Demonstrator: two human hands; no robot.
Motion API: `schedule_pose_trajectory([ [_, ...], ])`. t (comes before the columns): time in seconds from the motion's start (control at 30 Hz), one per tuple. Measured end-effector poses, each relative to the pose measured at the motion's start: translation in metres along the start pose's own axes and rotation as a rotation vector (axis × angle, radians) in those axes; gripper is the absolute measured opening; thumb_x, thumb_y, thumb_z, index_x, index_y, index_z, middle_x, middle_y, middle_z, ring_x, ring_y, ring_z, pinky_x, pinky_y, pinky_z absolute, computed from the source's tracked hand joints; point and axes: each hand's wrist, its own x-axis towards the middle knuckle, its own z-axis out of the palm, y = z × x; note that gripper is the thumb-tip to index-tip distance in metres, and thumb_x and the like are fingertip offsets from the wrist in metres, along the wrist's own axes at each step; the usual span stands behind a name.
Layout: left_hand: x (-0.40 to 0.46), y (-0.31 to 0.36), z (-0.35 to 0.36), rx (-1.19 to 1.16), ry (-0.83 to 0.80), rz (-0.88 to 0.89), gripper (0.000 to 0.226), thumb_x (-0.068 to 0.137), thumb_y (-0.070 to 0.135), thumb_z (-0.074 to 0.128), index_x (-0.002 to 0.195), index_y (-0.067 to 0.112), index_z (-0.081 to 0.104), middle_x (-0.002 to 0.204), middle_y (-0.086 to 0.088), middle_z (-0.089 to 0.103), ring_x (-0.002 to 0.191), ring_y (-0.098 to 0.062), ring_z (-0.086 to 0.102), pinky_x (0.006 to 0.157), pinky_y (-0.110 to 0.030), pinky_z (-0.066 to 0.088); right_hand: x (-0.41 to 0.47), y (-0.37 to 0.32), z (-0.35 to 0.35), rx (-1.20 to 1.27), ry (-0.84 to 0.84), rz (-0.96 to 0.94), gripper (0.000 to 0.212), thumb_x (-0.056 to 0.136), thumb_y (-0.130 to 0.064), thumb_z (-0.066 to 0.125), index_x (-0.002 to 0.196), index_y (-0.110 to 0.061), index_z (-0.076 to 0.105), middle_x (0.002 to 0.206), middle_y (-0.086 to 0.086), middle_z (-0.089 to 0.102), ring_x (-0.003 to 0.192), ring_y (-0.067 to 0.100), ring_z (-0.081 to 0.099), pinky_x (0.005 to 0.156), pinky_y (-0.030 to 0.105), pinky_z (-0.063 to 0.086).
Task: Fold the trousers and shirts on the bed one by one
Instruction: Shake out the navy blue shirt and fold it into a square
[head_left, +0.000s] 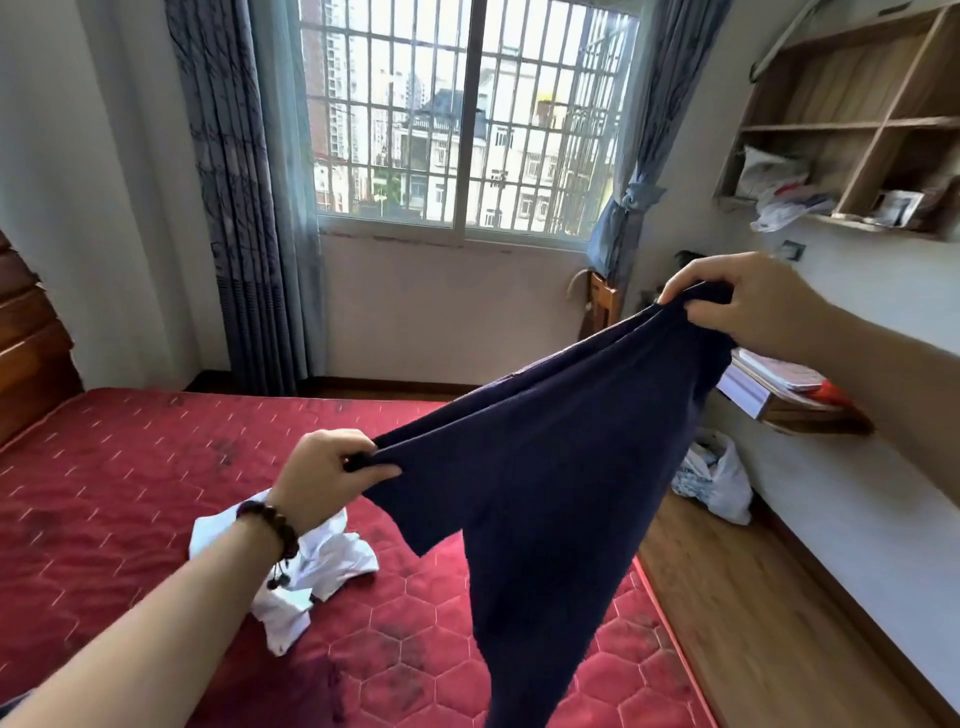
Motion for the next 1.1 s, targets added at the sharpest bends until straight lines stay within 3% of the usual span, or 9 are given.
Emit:
schedule_pose_trajectory([
  [0.13, 0.0, 0.024, -0.032, -0.001, 0.026, 0.017, 0.029, 0.074, 0.013, 0.081, 0.061, 0.031, 0.062, 0.055, 0.014, 0.058, 0.051, -0.001, 0.047, 0.054, -0.019, 0.039, -0.027, 0.008, -0.011, 0.039, 0.066, 0.002, 0.03, 0.082, 0.0, 0.058, 0.088, -0.027, 0.07, 0.077, -0.024, 0.061, 0.074, -0.015, 0.053, 0.062, 0.011, 0.034],
  [0.27, -0.017, 0.06, -0.044, 0.054, -0.079, 0.011, 0.031, 0.076, 0.005, 0.078, 0.065, 0.031, 0.065, 0.053, 0.015, 0.06, 0.052, 0.005, 0.051, 0.056, -0.006, 0.037, -0.055, 0.012, -0.02, 0.042, 0.003, -0.003, 0.028, 0.082, 0.001, 0.059, 0.091, -0.024, 0.068, 0.082, -0.012, 0.063, 0.075, -0.001, 0.055, 0.062, 0.008, 0.034],
  [0.33, -0.033, 0.08, -0.048, -0.057, -0.071, -0.028, 0.028, 0.076, -0.002, 0.074, 0.081, 0.026, 0.07, 0.063, 0.017, 0.067, 0.06, 0.008, 0.057, 0.063, -0.004, 0.042, -0.075, 0.019, -0.031, 0.114, 0.014, 0.028, 0.03, 0.082, 0.0, 0.058, 0.1, -0.024, 0.065, 0.088, -0.007, 0.064, 0.074, 0.005, 0.055, 0.063, 0.016, 0.037],
  [0.43, -0.067, 0.108, -0.046, -0.145, -0.03, -0.074, 0.043, 0.075, -0.001, 0.074, 0.11, 0.023, 0.066, 0.07, 0.007, 0.067, 0.061, 0.004, 0.057, 0.065, -0.007, 0.045, -0.113, 0.029, -0.05, 0.15, -0.083, 0.052, 0.036, 0.084, 0.0, 0.06, 0.113, -0.019, 0.064, 0.097, 0.001, 0.066, 0.079, 0.012, 0.058, 0.066, 0.019, 0.04],
  [0.5, -0.092, 0.126, -0.037, -0.082, -0.011, -0.064, 0.027, 0.075, 0.001, 0.075, 0.096, 0.016, 0.071, 0.066, 0.01, 0.068, 0.059, 0.006, 0.057, 0.063, -0.006, 0.044, -0.142, 0.035, -0.059, 0.138, -0.138, 0.032, 0.029, 0.083, 0.003, 0.062, 0.105, -0.015, 0.069, 0.096, 0.004, 0.068, 0.082, 0.017, 0.059, 0.069, 0.019, 0.042],
  [0.57, -0.116, 0.139, -0.028, -0.131, -0.011, -0.115, 0.01, 0.077, 0.001, 0.074, 0.083, 0.009, 0.073, 0.066, 0.01, 0.07, 0.061, 0.005, 0.059, 0.062, -0.007, 0.045, -0.171, 0.037, -0.065, 0.176, -0.146, 0.037, 0.026, 0.084, 0.001, 0.062, 0.094, -0.021, 0.07, 0.089, -0.003, 0.069, 0.078, 0.012, 0.059, 0.069, 0.022, 0.043],
  [0.73, -0.164, 0.154, -0.011, -0.487, -0.067, -0.342, 0.009, 0.081, 0.0, 0.066, 0.084, 0.006, 0.073, 0.077, 0.0, 0.073, 0.07, -0.006, 0.067, 0.066, -0.013, 0.052, -0.215, 0.049, -0.065, 0.439, -0.14, 0.154, 0.028, 0.085, -0.004, 0.06, 0.079, -0.029, 0.071, 0.07, -0.009, 0.067, 0.067, 0.01, 0.06, 0.061, 0.027, 0.051],
  [0.93, -0.188, 0.133, 0.011, -0.757, -0.055, -0.603, 0.011, 0.068, 0.01, 0.073, 0.079, 0.008, 0.076, 0.081, -0.01, 0.073, 0.073, -0.018, 0.071, 0.065, -0.024, 0.057, -0.213, 0.065, -0.03, 0.616, -0.243, 0.26, 0.02, 0.086, -0.008, 0.063, 0.088, -0.023, 0.076, 0.074, -0.006, 0.073, 0.062, 0.003, 0.064, 0.051, 0.015, 0.05],
  [1.1, -0.166, 0.078, 0.043, -0.805, -0.082, -0.783, 0.008, 0.071, 0.007, 0.073, 0.078, 0.01, 0.077, 0.081, -0.01, 0.073, 0.073, -0.018, 0.071, 0.063, -0.027, 0.057, -0.177, 0.093, 0.042, 0.666, -0.28, 0.348, 0.016, 0.086, -0.007, 0.061, 0.093, -0.015, 0.073, 0.079, 0.004, 0.071, 0.062, 0.007, 0.062, 0.054, 0.02, 0.051],
])
